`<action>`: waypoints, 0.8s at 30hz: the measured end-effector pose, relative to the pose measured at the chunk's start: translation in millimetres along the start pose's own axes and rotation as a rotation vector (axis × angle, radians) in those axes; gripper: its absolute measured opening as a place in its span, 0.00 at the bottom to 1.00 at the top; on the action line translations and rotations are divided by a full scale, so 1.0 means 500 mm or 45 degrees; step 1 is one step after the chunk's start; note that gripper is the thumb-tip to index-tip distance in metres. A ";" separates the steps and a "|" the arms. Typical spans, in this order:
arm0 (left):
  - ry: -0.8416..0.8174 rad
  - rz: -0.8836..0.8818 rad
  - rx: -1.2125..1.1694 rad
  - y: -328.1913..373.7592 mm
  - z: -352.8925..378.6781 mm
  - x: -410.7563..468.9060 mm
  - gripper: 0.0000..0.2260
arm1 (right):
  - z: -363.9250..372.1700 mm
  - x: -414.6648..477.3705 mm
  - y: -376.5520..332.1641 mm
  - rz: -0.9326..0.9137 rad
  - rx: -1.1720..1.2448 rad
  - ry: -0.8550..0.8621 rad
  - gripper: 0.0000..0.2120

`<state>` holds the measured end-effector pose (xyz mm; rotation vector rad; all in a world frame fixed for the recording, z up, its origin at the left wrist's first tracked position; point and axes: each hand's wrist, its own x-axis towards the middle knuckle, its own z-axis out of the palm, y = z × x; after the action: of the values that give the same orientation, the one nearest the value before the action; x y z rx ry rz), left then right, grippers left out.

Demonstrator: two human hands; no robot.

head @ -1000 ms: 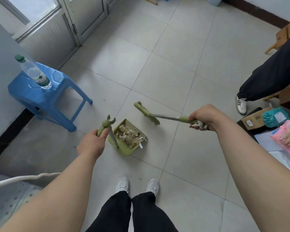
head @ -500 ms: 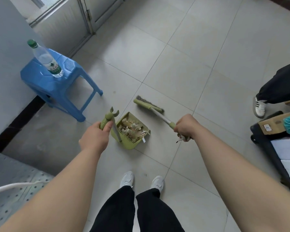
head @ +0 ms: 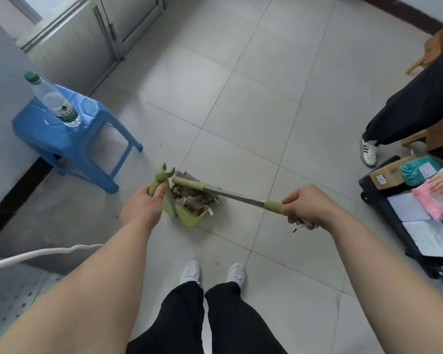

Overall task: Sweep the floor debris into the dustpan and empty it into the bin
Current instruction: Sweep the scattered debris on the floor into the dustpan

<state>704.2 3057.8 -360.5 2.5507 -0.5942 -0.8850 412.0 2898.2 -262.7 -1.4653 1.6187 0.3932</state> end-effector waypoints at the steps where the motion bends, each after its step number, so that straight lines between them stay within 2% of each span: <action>1: 0.000 0.016 0.005 -0.001 -0.002 -0.002 0.23 | -0.014 -0.007 0.006 0.005 0.018 0.031 0.09; 4: -0.026 0.057 0.032 -0.006 -0.012 -0.003 0.24 | -0.049 -0.025 0.015 0.035 0.084 0.131 0.07; 7: -0.066 0.085 0.059 -0.014 -0.027 0.000 0.24 | -0.063 -0.022 0.017 0.080 0.172 0.209 0.09; 12: -0.138 0.154 0.134 -0.030 -0.052 0.013 0.23 | -0.043 0.026 0.009 0.154 0.202 0.235 0.10; 18: -0.154 0.220 0.231 -0.045 -0.053 0.026 0.22 | 0.041 0.057 -0.006 0.275 0.201 0.139 0.04; 24: -0.174 0.216 0.259 -0.040 -0.028 0.017 0.23 | 0.144 -0.007 -0.001 0.228 0.288 -0.014 0.05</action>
<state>724.8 3073.1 -363.7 2.5810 -0.9725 -0.9886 440.4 2953.2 -299.6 -1.1519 1.7309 0.3063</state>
